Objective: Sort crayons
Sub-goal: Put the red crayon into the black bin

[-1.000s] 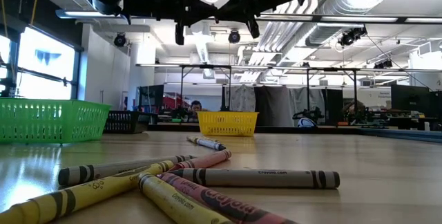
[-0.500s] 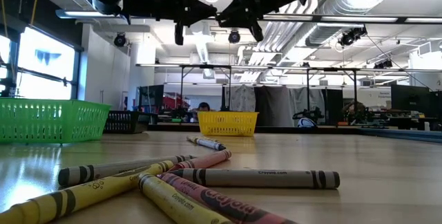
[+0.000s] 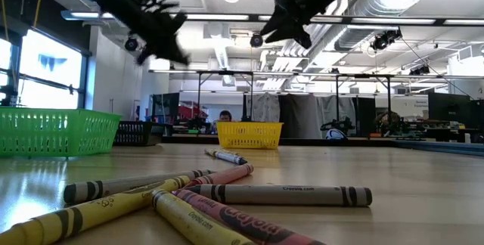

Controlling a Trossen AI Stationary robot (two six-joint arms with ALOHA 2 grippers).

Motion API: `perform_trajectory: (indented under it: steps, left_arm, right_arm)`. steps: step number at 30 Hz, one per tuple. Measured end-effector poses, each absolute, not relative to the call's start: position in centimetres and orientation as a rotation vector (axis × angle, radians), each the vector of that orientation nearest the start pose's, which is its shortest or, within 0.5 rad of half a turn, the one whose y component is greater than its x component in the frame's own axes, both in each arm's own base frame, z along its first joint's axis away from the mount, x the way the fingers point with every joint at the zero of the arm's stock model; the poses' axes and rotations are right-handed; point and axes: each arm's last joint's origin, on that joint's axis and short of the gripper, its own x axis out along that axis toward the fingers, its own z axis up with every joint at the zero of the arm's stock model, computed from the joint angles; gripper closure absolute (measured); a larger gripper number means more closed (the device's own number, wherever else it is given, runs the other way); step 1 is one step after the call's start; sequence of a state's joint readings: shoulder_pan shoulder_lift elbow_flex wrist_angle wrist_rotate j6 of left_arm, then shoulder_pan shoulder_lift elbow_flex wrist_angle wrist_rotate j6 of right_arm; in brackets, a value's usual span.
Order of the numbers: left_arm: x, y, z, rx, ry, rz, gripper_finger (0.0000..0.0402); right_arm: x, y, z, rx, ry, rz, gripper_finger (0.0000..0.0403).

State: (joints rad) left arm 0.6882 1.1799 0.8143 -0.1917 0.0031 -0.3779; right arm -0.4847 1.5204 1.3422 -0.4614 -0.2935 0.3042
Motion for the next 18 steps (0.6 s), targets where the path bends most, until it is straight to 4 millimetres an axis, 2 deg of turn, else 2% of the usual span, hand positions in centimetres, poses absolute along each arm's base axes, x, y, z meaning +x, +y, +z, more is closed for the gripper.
perform_trajectory:
  steps: [4, 7, 13, 18]
  left_arm:
    - [16.7, 14.6, 24.9, -0.558, 0.711, 0.971, 0.0401]
    - [15.5, 14.0, 24.1, -0.548, 0.865, 1.080, 0.0401]
    - [15.3, 14.1, 23.6, -0.470, 0.949, 1.122, 0.0395]
    - [15.4, 14.1, 23.5, -0.422, 0.993, 1.090, 0.0363]
  right_arm:
    - [29.7, -14.7, 32.2, 0.539, 0.619, -0.283, 0.0308]
    - [29.7, -14.8, 32.1, 0.530, 0.624, -0.314, 0.0308]
    - [29.6, -15.0, 32.1, 0.505, 0.621, -0.383, 0.0308]
    - [29.3, -14.8, 31.7, 0.518, 0.673, -0.396, 0.0308]
